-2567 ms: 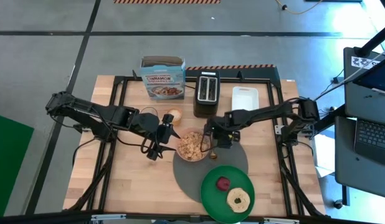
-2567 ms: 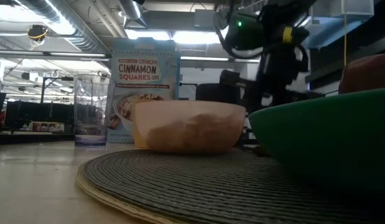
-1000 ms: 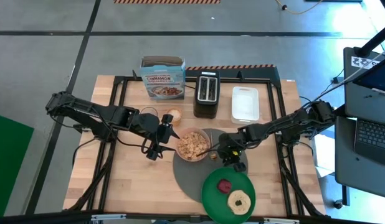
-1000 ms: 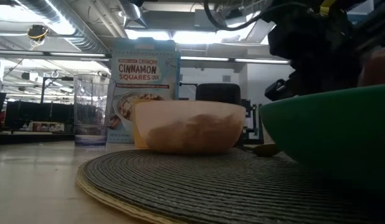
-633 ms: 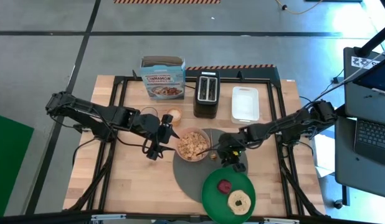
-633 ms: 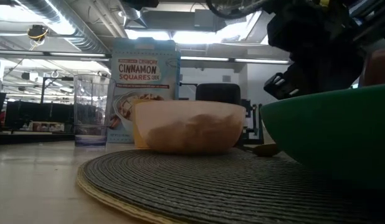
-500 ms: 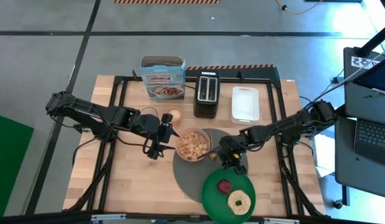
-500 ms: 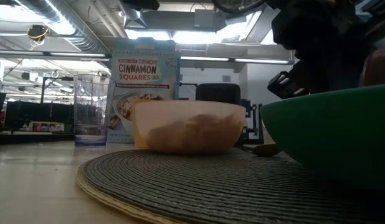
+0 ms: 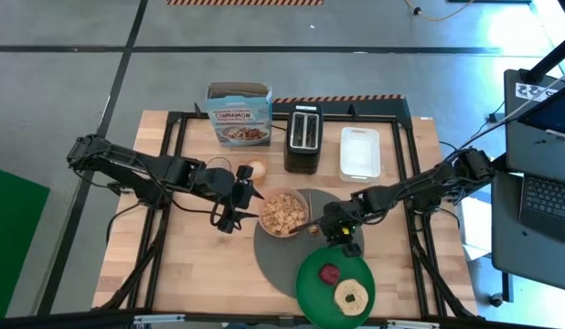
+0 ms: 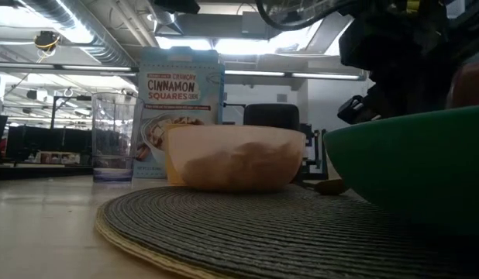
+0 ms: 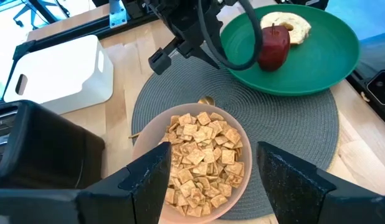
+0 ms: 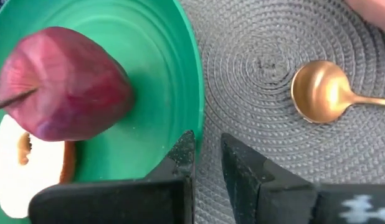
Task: Arrange a breakfast setting
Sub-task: Adjust the green plate on the gray table mat
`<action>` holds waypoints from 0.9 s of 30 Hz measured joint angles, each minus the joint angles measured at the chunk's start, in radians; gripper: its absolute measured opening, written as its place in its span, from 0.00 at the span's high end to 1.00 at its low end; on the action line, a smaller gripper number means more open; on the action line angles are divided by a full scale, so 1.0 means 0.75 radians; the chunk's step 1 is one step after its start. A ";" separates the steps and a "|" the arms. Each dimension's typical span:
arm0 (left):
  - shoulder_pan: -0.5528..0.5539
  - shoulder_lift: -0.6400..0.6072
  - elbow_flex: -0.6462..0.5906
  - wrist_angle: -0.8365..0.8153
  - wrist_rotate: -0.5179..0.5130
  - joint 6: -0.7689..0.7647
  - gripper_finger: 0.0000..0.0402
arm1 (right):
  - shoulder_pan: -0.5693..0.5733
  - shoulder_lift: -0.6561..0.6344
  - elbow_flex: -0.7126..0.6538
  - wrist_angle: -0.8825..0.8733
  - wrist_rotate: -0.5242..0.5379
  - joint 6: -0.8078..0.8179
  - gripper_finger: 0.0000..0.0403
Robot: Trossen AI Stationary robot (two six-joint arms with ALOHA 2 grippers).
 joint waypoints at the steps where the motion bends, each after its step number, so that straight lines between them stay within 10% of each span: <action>1: -0.001 0.000 0.000 -0.001 0.000 0.000 0.43 | 0.000 0.000 -0.001 -0.002 0.000 0.000 0.87; 27: 0.000 0.000 0.000 -0.001 0.001 0.001 0.43 | 0.000 0.105 0.000 0.042 -0.021 -0.038 0.98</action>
